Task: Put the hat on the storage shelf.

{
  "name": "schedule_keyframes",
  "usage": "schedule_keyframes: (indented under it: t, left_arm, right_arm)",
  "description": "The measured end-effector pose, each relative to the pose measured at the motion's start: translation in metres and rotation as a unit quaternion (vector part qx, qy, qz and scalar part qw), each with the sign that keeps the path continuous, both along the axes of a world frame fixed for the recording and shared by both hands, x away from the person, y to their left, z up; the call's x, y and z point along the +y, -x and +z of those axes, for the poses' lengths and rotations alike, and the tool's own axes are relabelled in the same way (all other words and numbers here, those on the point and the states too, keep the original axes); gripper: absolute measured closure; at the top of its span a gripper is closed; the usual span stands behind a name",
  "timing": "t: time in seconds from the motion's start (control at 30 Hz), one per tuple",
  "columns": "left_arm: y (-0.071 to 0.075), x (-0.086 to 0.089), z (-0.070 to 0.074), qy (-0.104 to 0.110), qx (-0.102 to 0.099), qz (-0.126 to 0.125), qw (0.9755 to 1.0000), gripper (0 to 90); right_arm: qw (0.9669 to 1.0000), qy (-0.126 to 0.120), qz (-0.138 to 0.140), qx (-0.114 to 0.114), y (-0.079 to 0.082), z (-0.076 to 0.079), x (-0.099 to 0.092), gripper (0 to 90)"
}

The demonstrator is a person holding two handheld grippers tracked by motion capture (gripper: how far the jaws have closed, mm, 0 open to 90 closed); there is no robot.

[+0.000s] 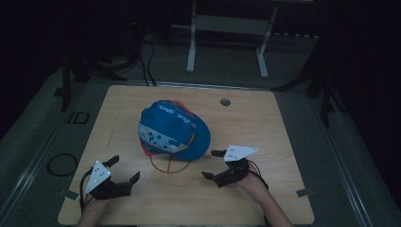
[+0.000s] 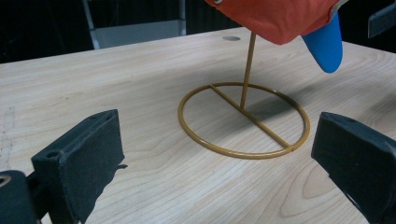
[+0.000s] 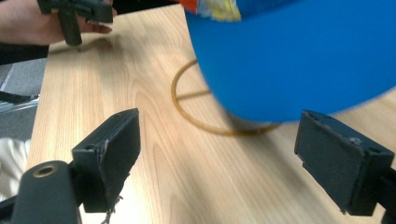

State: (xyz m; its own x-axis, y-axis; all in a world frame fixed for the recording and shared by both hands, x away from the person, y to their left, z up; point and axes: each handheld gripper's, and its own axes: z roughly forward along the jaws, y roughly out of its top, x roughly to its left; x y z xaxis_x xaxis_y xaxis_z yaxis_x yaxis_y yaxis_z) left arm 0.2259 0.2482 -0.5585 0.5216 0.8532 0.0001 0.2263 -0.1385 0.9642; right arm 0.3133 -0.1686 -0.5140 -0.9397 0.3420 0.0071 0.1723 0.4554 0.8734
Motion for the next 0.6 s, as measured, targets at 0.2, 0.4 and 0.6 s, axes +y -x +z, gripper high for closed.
schedule_keyframes:
  t: [0.2, 0.4, 0.6]
  left_arm:
    - [-0.001, 0.0, -0.001, -0.003, 0.004, 0.001, 1.0, 2.6]
    - [-0.003, 0.002, -0.002, -0.004, 0.005, 0.004, 1.0, 2.5]
    - [-0.003, 0.002, -0.003, -0.004, 0.008, 0.005, 0.9999, 2.5]
  right_arm:
    - [0.9999, 0.0, -0.013, 0.012, 0.0, -0.015, -0.017, 14.4]
    - [0.9993, 0.004, -0.034, 0.016, -0.001, -0.024, -0.036, 14.4]
    - [0.9983, 0.013, -0.051, 0.027, 0.002, -0.035, -0.053, 14.4]
